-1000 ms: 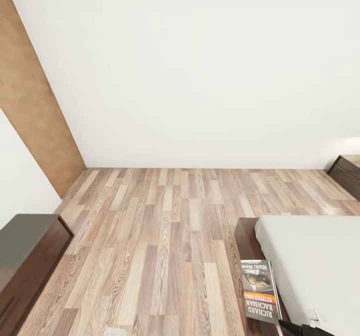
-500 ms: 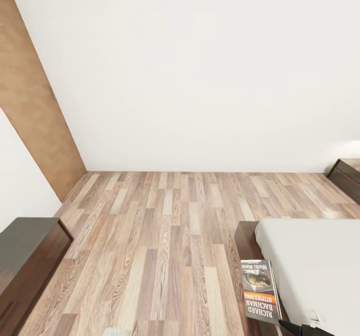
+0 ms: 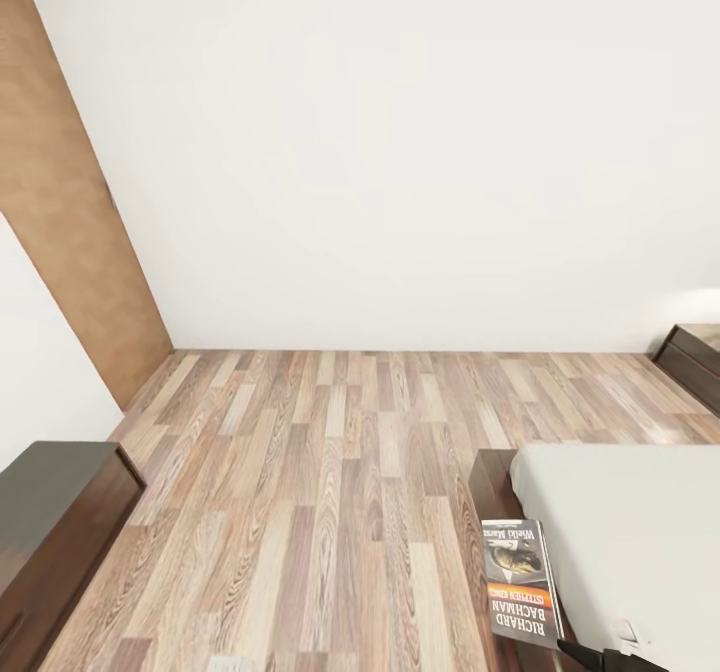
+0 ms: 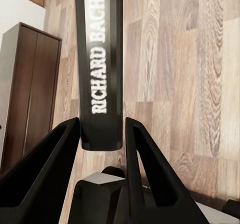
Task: In the bedroom, move the book from the bed onto either nightstand, and place the two sandals side by side next to the bed.
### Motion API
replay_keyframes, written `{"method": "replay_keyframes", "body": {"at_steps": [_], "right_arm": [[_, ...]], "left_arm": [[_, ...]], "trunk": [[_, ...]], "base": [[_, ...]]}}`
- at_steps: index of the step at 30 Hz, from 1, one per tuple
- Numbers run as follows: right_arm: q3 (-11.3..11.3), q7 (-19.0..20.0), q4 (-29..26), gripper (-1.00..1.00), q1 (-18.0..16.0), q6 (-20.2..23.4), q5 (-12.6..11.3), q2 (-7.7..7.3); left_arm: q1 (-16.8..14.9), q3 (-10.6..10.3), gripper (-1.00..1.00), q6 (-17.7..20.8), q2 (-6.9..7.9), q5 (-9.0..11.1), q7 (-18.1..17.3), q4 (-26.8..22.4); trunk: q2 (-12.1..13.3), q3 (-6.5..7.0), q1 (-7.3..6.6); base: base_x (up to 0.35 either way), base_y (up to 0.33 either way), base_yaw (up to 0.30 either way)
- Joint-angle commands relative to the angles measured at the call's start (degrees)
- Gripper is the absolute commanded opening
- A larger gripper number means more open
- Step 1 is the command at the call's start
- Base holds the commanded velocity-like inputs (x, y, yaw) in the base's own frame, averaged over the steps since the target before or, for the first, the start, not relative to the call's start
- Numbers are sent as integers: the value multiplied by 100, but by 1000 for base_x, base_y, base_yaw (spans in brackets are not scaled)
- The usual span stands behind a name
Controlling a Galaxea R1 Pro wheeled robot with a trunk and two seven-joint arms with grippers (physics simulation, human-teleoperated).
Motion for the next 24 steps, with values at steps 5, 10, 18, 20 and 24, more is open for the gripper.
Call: {"method": "replay_keyframes", "body": {"at_steps": [5,10,18,20,24], "right_arm": [[46,13,3,-100,-5,-14,-39,-1],[46,13,3,-100,-5,-14,-42,-1],[46,13,3,-100,-5,-14,-46,-1],[46,13,3,-100,-5,-14,-47,-1],[46,13,3,-100,-5,-14,-48,-1]], "left_arm": [[-5,42,100,-36,1,-62,-12,5],[-5,42,100,-36,1,-61,-12,5],[-5,42,100,-36,1,-61,-12,5],[-5,42,100,-36,1,-62,-12,5],[-5,42,100,-36,1,-60,-12,5]], "trunk": [[-8,38,2],[-8,86,2],[-8,161,2],[-8,180,2],[-8,218,2]], "base": [[0,0,0],[0,0,0],[0,0,0],[0,0,0],[0,0,0]]}}
